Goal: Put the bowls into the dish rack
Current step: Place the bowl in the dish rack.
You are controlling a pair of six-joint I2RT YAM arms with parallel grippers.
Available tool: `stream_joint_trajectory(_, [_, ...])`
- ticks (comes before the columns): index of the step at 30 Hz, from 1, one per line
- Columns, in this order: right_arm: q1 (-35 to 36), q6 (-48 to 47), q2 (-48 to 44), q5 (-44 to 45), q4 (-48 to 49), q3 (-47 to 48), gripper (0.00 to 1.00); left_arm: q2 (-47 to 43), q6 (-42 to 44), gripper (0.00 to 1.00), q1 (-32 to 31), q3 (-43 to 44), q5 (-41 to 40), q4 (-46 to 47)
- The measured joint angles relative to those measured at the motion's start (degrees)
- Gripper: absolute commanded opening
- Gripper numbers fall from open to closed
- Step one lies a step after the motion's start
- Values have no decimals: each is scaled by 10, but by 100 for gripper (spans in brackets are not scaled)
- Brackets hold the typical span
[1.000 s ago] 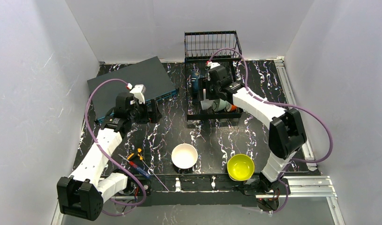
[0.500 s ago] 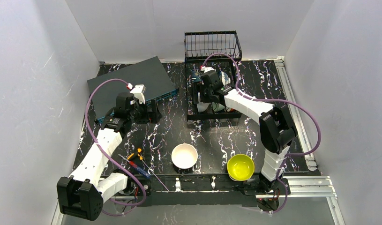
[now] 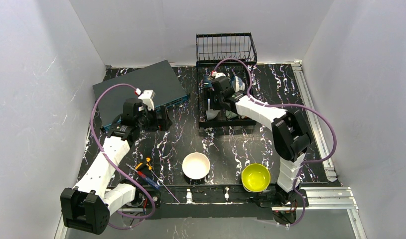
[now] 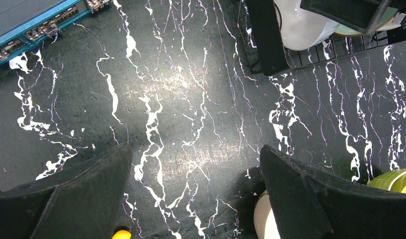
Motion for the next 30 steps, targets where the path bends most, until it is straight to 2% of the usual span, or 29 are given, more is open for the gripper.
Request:
stream_joint_trajectory(12, [-2,18,3,-15,9,-5,1,0,0,98,0,0,0,0])
stream_joint_trajectory(13, [-2,20,3,-15,11,-7,6,0,0,98,0,0,0,0])
stream_joint_trajectory(14, [-2,22,2,-15,14,-10,15,0,0,98,0,0,0,0])
stream_joint_trajectory(16, [-3,27,0,-15,19,-14,41,0,0,98,0,0,0,0])
stream_joint_trajectory(18, [-3,31,-1,-14,19,-15,56,0,0,98,0,0,0,0])
stream_joint_trajectory(22, [-3,32,-2,-12,18,-15,72,0,0,98,0,0,0,0])
stream_joint_trajectory(26, [-3,31,-3,-4,18,-15,82,0,0,98,0,0,0,0])
stream_joint_trajectory(27, [-2,31,-3,-2,17,-15,87,0,0,98,0,0,0,0])
stream_joint_trajectory(28, [-1,30,-4,0,17,-15,97,0,0,98,0,0,0,0])
stream_joint_trajectory(30, [0,28,-5,5,16,-15,99,0,0,98,0,0,0,0])
